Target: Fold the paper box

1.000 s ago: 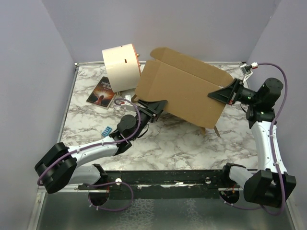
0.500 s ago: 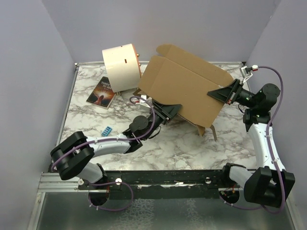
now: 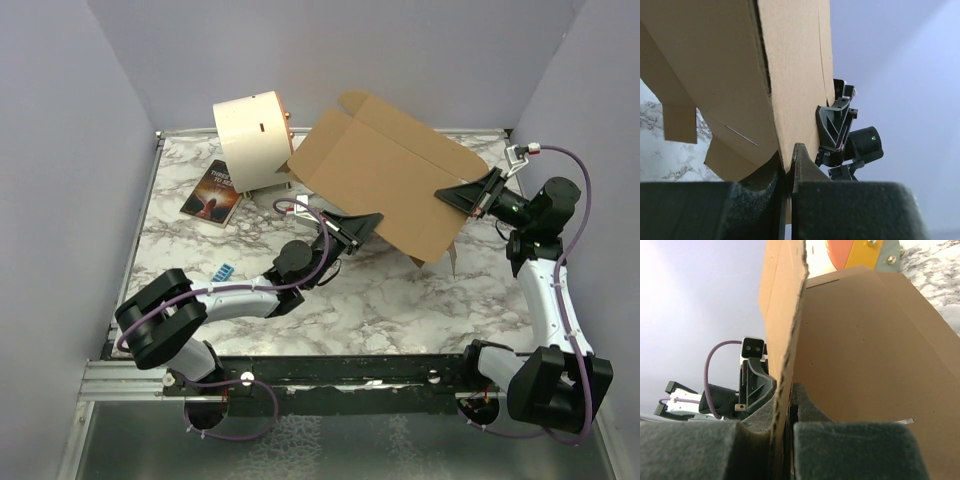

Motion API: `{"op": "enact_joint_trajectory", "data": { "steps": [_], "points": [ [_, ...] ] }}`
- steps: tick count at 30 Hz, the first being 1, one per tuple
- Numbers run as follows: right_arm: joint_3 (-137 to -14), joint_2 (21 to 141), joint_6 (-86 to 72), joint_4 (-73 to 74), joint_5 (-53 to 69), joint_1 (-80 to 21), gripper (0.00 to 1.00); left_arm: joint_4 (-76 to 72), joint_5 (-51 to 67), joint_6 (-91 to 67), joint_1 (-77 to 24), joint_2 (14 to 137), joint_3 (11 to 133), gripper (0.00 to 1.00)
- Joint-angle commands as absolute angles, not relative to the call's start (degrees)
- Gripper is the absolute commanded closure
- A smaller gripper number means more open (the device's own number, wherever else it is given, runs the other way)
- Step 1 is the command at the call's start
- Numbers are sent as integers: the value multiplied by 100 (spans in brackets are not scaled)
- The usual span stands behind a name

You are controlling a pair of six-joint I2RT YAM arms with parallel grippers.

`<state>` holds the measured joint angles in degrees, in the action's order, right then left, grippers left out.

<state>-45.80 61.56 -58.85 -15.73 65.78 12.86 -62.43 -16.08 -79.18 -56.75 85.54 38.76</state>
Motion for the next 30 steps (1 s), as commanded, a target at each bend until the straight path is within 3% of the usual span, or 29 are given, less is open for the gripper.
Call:
{"op": "enact_joint_trajectory", "data": {
  "steps": [1, 7, 11, 14, 26, 28, 30],
  "points": [
    [-4563, 6036, -5586, -1360, 6841, 1125, 99, -6513, -1501, -7885, -5771, 8408, 4094, 100],
    [-4753, 6073, -5644, -1515, 6878, 1134, 99, -6659, -1516, -7877, -5772, 8432, 3966, 100],
    [-4908, 6073, -5619, -1543, 6934, 1159, 99, -6545, -1592, -7898, -5701, 8225, 3733, 63],
    [-4927, 6058, -5593, -1521, 6964, 1160, 99, -6348, -1613, -7867, -5471, 7925, 3517, 52],
    [-4880, 6055, -5558, -1547, 6969, 1160, 99, -5358, -1257, -7951, -4582, 7147, 3185, 50],
    [-4875, 6058, -5561, -1547, 6970, 1160, 99, -5319, -1222, -7953, -4522, 7154, 3186, 58],
    [-4869, 6056, -5548, -1549, 6972, 1160, 99, -5301, -1173, -7958, -4478, 7178, 3206, 75]
  ]
}}
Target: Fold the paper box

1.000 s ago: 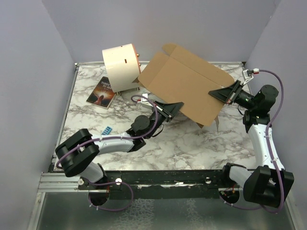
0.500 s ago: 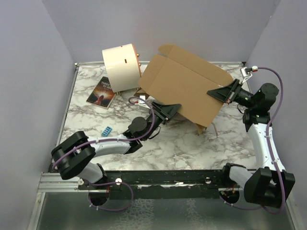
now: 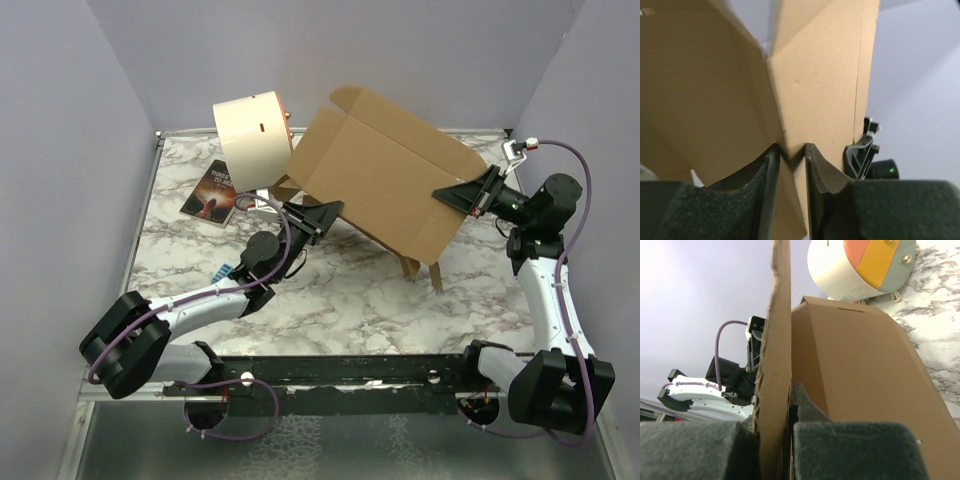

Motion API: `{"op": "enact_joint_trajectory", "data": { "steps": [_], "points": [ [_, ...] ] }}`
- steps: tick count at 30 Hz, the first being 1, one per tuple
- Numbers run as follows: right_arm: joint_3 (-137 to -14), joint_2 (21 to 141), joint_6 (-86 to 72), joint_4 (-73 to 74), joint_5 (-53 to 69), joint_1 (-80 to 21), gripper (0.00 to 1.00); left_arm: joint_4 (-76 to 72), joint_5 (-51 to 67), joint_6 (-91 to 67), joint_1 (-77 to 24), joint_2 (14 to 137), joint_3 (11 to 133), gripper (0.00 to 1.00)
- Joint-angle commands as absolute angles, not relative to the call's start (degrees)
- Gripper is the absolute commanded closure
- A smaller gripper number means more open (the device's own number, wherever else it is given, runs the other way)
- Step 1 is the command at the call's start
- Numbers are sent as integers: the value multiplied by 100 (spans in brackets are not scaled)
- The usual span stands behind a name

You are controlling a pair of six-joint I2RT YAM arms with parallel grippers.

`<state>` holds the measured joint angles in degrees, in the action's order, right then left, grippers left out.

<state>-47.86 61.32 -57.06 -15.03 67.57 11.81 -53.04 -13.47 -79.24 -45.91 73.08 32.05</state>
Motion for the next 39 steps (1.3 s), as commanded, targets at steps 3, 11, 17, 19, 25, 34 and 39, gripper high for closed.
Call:
{"op": "enact_joint_trajectory", "data": {
  "steps": [3, 11, 17, 19, 25, 34, 39],
  "points": [
    [-4861, 6051, -5490, -1521, 6978, 1160, 99, -5221, -1067, -7892, -4444, 7218, 3324, 98],
    [-4878, 6075, -5450, -1560, 6953, 1160, 99, -5275, -893, -7828, -4446, 7303, 3431, 100],
    [-5030, 6080, -5337, -1571, 6923, 1213, 99, -5377, -928, -7747, -4439, 7243, 3261, 92],
    [-5213, 6106, -5294, -1573, 6928, 1272, 99, -5252, -937, -7540, -4440, 7055, 3151, 58],
    [-5932, 6334, -5353, -1387, 7019, 1421, 99, -4596, -62, -5240, -4100, 6178, 2796, 28],
    [-7390, 7023, -4729, 55, 6930, 1707, 99, -3014, 128, -2510, -3461, 4827, 2098, 9],
    [-7319, 7515, -4792, 20, 7211, 1802, 99, -3508, 464, -2196, -2781, 5225, 1850, 8]
  ]
}}
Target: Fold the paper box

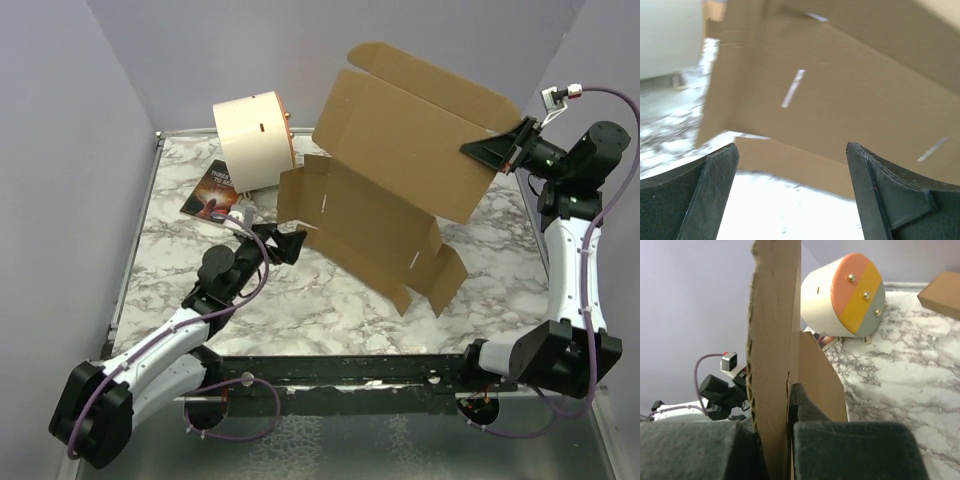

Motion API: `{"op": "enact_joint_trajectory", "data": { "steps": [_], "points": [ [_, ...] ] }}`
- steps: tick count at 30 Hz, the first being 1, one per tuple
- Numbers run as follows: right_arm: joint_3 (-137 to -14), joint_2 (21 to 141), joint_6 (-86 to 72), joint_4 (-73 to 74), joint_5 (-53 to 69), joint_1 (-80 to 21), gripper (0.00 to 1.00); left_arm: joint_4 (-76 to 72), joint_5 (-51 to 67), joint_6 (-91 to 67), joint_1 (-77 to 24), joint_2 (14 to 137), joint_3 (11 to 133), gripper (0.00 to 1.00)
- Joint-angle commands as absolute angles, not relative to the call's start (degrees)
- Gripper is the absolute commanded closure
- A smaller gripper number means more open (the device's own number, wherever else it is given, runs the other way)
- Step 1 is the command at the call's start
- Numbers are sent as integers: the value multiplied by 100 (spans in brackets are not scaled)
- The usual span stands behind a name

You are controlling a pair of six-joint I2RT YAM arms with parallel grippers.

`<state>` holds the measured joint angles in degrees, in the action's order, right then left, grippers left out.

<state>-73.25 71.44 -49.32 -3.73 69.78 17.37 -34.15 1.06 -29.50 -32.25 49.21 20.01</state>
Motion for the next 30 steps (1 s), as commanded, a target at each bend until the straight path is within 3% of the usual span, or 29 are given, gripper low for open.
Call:
{"op": "enact_joint_trajectory", "data": {
  "steps": [1, 5, 9, 18, 23, 27, 30],
  "points": [
    [-7291, 7563, -4662, 99, 7226, 1802, 99, -3711, 599, -2131, -2648, 5368, 1808, 8],
    [-7410, 7767, -3945, 624, 7310, 1802, 99, -4395, 1223, -1942, -2235, 6080, 1868, 10],
    [-7519, 7963, -3476, 713, 7664, 1802, 99, -4435, 1417, -2004, -1909, 6581, 2023, 18],
    [-7295, 7954, -3004, 647, 8139, 1801, 99, -4424, 1841, -2452, -1520, 7638, 2347, 22],
    [-7298, 7863, -1916, 1495, 8114, 1802, 99, -4668, 1983, -2602, -1476, 7561, 2242, 27],
    [-7244, 7812, -1875, 1270, 8244, 1802, 99, -4454, 1847, -2489, -1466, 7366, 2177, 28],
    [-7240, 7803, -1976, 1019, 8297, 1802, 99, -4339, 1813, -2308, -1467, 7366, 2214, 37]
  ]
}}
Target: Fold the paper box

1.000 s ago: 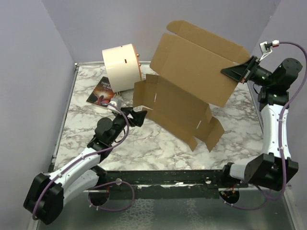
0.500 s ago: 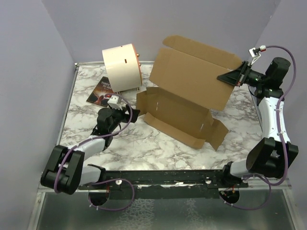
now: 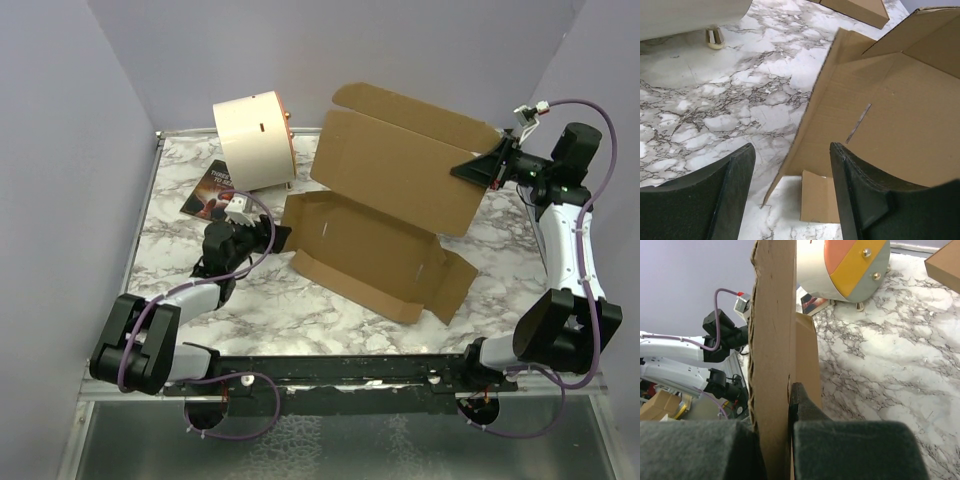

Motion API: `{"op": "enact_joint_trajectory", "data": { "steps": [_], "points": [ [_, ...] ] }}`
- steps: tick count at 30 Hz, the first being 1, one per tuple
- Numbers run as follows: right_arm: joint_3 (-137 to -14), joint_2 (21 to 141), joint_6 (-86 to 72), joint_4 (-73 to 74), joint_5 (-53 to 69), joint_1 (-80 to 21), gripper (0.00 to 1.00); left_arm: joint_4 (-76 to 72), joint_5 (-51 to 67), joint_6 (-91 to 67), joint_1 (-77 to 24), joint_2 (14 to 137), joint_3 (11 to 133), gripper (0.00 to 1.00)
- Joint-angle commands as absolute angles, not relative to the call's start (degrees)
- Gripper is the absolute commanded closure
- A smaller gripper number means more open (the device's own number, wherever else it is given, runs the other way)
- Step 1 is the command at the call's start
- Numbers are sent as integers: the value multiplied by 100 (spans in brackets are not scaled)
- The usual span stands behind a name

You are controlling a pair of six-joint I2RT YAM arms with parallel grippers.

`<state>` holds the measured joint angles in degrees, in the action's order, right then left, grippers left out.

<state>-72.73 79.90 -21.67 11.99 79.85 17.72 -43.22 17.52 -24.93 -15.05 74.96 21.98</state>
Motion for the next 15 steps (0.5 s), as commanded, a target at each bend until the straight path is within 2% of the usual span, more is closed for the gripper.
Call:
{"op": "enact_joint_trajectory", "data": {
  "steps": [1, 10, 15],
  "points": [
    [-7246, 7804, -2006, 946, 8311, 1802, 99, -4377, 1842, -2290, -1468, 7398, 2217, 37],
    [-7224, 7780, -2330, 389, 8256, 1802, 99, -4413, 2017, -2370, -1467, 7830, 2491, 37],
    [-7213, 7816, -2195, 313, 7681, 1802, 99, -2411, 951, -2632, -1394, 7234, 2947, 30]
  ]
}}
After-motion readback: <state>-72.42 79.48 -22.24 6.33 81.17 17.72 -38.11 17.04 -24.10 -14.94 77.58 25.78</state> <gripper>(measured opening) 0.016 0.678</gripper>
